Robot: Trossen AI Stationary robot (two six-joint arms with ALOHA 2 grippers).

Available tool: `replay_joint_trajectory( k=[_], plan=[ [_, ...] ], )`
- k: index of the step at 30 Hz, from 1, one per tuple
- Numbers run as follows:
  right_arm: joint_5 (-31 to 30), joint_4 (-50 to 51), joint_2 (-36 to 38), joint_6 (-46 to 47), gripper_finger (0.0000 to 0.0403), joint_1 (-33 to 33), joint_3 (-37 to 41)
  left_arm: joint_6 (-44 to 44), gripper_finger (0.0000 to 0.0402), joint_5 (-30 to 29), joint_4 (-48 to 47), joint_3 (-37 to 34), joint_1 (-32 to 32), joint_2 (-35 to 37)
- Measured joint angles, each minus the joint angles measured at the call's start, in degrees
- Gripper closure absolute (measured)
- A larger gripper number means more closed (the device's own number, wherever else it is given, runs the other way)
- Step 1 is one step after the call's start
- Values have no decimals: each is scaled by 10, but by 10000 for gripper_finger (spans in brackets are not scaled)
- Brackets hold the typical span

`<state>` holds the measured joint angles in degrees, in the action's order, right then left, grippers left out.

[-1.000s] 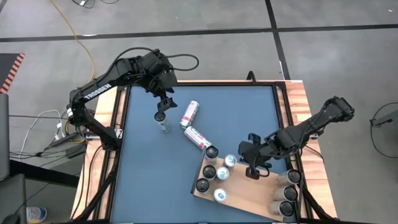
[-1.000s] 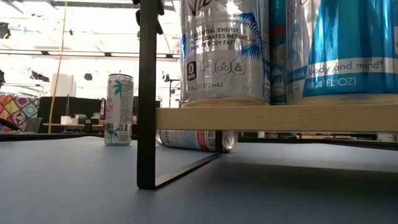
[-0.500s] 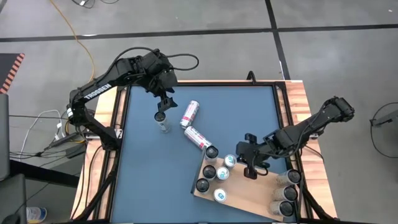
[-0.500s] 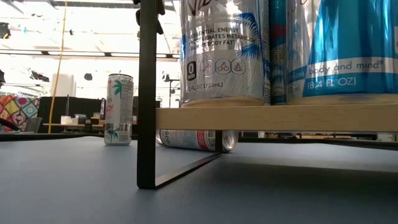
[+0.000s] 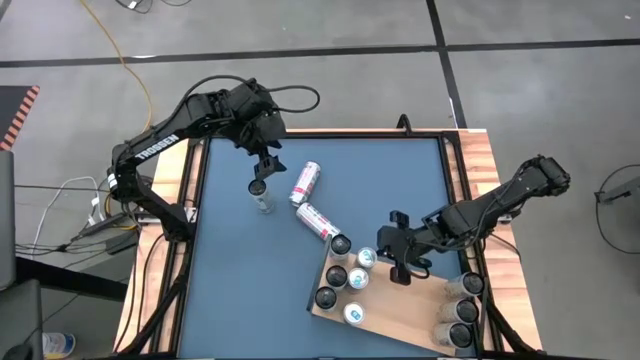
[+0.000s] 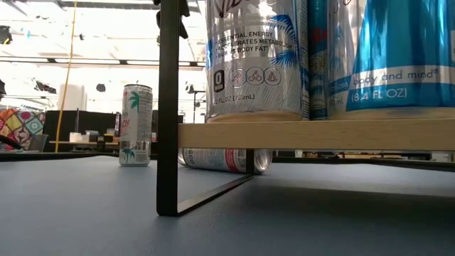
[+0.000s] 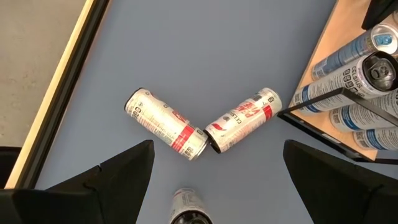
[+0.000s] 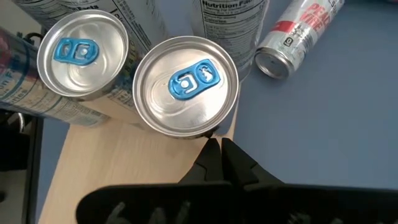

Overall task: Place canned beverage on shelf
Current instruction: Adjust the blue soda can on the shelf, then put the top right white pink soda can on the shelf

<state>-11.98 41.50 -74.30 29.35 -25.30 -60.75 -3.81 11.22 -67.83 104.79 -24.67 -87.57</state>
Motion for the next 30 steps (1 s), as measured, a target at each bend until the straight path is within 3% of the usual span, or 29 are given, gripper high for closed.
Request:
replay_joint_trajectory(
  k=[18, 26, 30],
  plan=[
    [-2, -3, 0, -25, 403, 0, 0, 1, 58, 0, 14, 0, 0, 0],
    [-87, 71, 27, 50, 403, -34, -27, 9, 58, 4, 23, 1, 7, 5],
    [-92, 101, 32, 65, 403, -45, -50, 16, 58, 5, 35, 1, 25, 8]
  ],
)
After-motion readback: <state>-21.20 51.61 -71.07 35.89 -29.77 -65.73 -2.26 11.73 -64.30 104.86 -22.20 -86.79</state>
